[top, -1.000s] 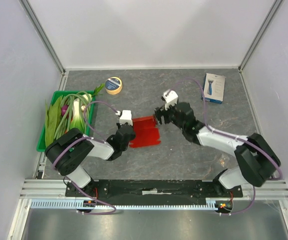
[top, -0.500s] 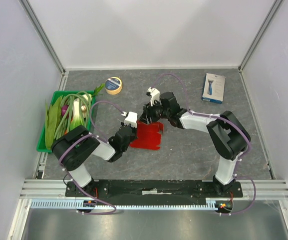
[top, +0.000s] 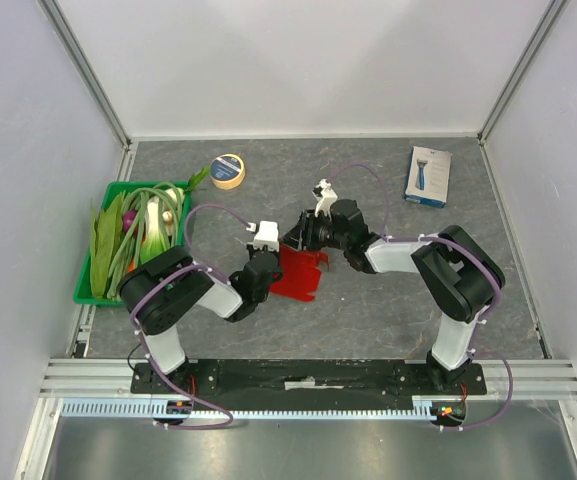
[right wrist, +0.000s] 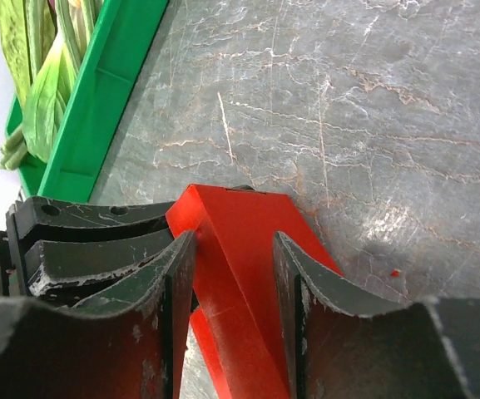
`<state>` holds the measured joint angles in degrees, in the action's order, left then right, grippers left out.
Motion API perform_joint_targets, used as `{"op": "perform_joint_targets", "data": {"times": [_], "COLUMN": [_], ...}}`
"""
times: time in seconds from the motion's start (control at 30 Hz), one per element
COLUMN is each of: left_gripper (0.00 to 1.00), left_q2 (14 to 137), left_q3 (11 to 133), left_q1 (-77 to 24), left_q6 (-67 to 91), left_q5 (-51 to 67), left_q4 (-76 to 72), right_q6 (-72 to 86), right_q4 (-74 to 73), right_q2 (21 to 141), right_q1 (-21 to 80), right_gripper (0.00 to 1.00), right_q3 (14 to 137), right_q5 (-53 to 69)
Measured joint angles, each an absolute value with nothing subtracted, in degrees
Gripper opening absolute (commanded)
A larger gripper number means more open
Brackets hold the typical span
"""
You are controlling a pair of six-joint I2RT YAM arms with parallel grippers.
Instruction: Fold the paper box
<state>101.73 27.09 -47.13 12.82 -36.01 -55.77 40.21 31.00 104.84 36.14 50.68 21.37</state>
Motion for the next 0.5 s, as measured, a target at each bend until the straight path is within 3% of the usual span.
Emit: {"op": "perform_joint_targets", "data": {"times": [0.07,0.13,0.17,0.27,0.4,0.43,0.5], "left_gripper": [0.02,0.09,0.20,0.37,0.49,0.63,0.70], "left_q2": [102.10,101.78,101.38,99.09,94.06,92.44,89.06], "left_q3": [28.21,28.56,28.60,27.73,23.33,22.55,21.47], "left_q1": [-47.46,-47.51,-47.48,-47.31,-46.94,-46.94,-46.85], "left_q6": [14.35,15.46,16.14,18.09,20.64,21.34,22.63], "left_q5": [-37.34,-37.50,-37.39,-36.21,-33.45,-32.42,-30.37], "left_q4": [-54.35,-53.06,-52.23,-49.32,-43.00,-40.95,-37.43], "right_q6": [42.17,42.76,42.70,41.91,39.72,38.74,36.99], "right_q4": [32.16,32.03,31.68,29.52,25.67,24.21,21.85], "right_q2": [104.53,104.33,104.25,103.85,103.83,103.85,103.88], "right_q1": [36.14,36.25,36.27,36.14,35.14,34.63,33.30], "right_gripper": [0.50,0.52,0.53,0.55,0.58,0.59,0.60], "right_q3": [49.76,49.65,49.71,50.17,52.07,52.97,54.30], "right_q5": [20.34,19.53,19.25,19.07,19.70,19.86,20.14]}}
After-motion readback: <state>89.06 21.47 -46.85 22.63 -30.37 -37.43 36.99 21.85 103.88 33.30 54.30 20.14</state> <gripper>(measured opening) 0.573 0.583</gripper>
